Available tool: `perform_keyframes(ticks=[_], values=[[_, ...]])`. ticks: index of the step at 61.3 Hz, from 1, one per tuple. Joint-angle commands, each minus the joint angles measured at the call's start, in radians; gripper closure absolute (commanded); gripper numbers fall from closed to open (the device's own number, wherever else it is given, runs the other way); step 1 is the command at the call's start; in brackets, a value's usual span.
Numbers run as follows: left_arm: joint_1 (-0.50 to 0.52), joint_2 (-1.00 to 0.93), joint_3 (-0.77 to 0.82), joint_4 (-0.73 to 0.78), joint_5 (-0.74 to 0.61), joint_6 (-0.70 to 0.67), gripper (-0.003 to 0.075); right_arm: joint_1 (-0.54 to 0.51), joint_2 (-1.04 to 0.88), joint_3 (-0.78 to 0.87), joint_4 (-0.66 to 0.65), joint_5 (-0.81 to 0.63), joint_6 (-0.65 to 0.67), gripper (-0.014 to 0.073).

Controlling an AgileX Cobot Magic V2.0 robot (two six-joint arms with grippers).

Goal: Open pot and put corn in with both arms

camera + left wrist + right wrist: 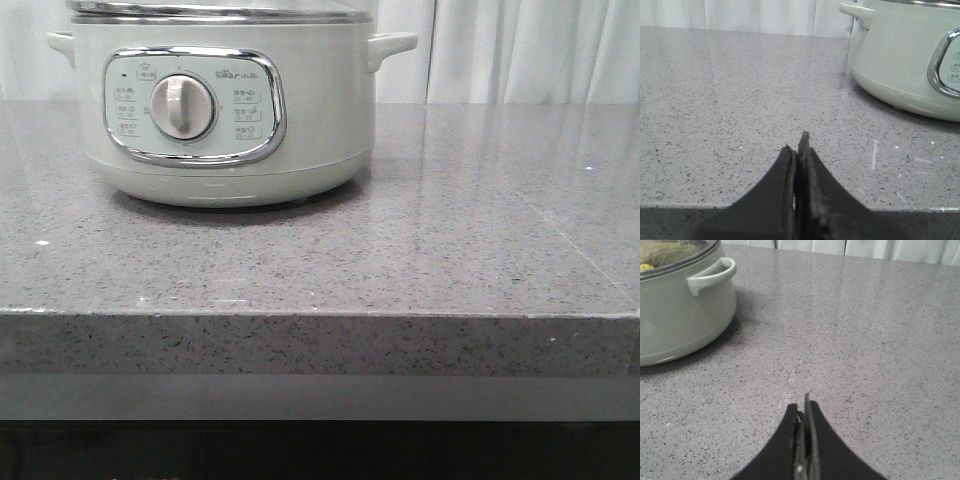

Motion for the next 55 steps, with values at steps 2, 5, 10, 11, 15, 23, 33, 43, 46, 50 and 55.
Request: perform_keyframes(ticks=[2,5,10,11,15,23,33,43,46,50,55], values=[[-0.005,-0.016,0.012,-0.006,-0.087,-0.001,0.0741,0.012,0.000,-0.020,-0.003,-0.090,-0.006,0.0661],[-0.005,-0.016,0.012,-0.006,-0.087,-0.001,0.0741,0.013,-0.006,-0.008,-0.003,-0.109,-0.006,0.0661],[-0.005,-0.016,0.012,-0.006,-0.087,-0.001,0.0741,-0.002,-0.043,0.034,-0.003,-0.158,-0.006,0.0661],[-0.005,-0.016,0.012,-0.006,-0.087,-0.001,0.0741,-0.010,-0.056,0.049,-0.003,-0.167,-0.006,0.0661],[-0.005,-0.016,0.012,-0.006,-0.087,-0.001,0.0741,-0.039,-0.098,0.096,-0.003,-0.204,-0.006,0.0661],[-0.005,-0.016,0.012,-0.006,-0.087,-0.001,0.0741,-0.123,-0.264,0.253,-0.011,-0.235,-0.006,0.0661],[-0.005,-0.016,0.012,-0.006,-0.087,-0.001,0.0741,-0.185,-0.478,0.418,-0.011,-0.232,-0.006,0.0661],[-0.005,-0.016,0.012,-0.006,-0.087,-0.001,0.0741,-0.197,-0.563,0.487,-0.011,-0.198,-0.006,0.0661],[-0.005,-0.016,0.012,-0.006,-0.087,-0.001,0.0741,-0.197,-0.560,0.487,-0.011,-0.180,-0.006,0.0661],[-0.005,-0.016,0.012,-0.006,-0.087,-0.001,0.0741,-0.197,-0.560,0.487,-0.010,-0.176,-0.006,0.0661],[-0.005,-0.016,0.012,-0.006,-0.087,-0.001,0.0741,-0.197,-0.560,0.487,-0.009,-0.177,-0.006,0.0661]])
